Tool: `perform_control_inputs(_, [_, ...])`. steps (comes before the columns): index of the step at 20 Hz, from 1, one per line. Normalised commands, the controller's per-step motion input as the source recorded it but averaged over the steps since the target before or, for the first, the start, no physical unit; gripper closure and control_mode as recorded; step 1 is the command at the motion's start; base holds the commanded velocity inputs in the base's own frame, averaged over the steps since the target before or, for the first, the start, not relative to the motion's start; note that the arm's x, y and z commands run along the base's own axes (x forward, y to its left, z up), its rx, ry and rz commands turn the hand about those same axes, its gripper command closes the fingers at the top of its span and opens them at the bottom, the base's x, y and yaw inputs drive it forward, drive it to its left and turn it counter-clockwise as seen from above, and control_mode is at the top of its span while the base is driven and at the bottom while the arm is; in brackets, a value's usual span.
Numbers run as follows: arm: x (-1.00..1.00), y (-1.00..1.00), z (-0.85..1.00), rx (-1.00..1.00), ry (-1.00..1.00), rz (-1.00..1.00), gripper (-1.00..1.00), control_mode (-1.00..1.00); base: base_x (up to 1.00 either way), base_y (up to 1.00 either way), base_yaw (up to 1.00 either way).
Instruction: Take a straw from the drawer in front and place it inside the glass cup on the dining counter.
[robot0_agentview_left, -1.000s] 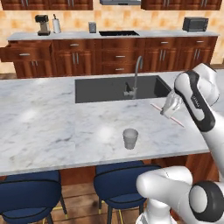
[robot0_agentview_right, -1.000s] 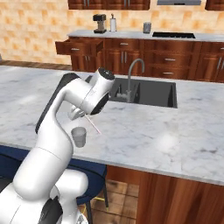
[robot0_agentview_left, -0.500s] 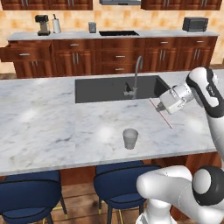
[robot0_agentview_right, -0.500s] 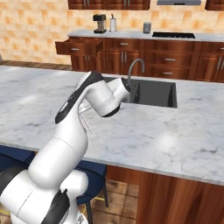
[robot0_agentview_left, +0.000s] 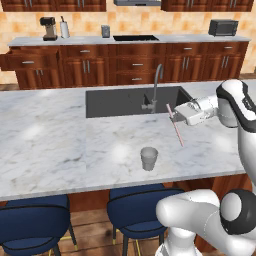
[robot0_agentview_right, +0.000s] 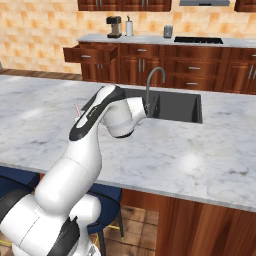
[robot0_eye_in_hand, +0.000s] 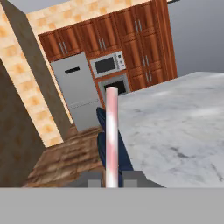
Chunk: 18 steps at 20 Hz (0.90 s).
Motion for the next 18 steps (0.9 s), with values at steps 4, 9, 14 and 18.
perform_control_inputs(4, [-0.31, 0.00, -0.01, 0.26, 0.00, 0.00, 1.00, -1.00, 0.00, 0.00, 0.00])
perform_control_inputs(9, [0.04, 0.06, -0.01, 0.23, 0.00, 0.00, 1.00, -1.00, 0.00, 0.00, 0.00])
perform_control_inputs(14, [0.50, 0.05, 0.00, 0.13, 0.00, 0.00, 1.00, -1.00, 0.00, 0.00, 0.00])
perform_control_inputs(18, [0.40, 0.00, -0.07, 0.06, 0.00, 0.00, 1.00, -1.00, 0.00, 0.00, 0.00])
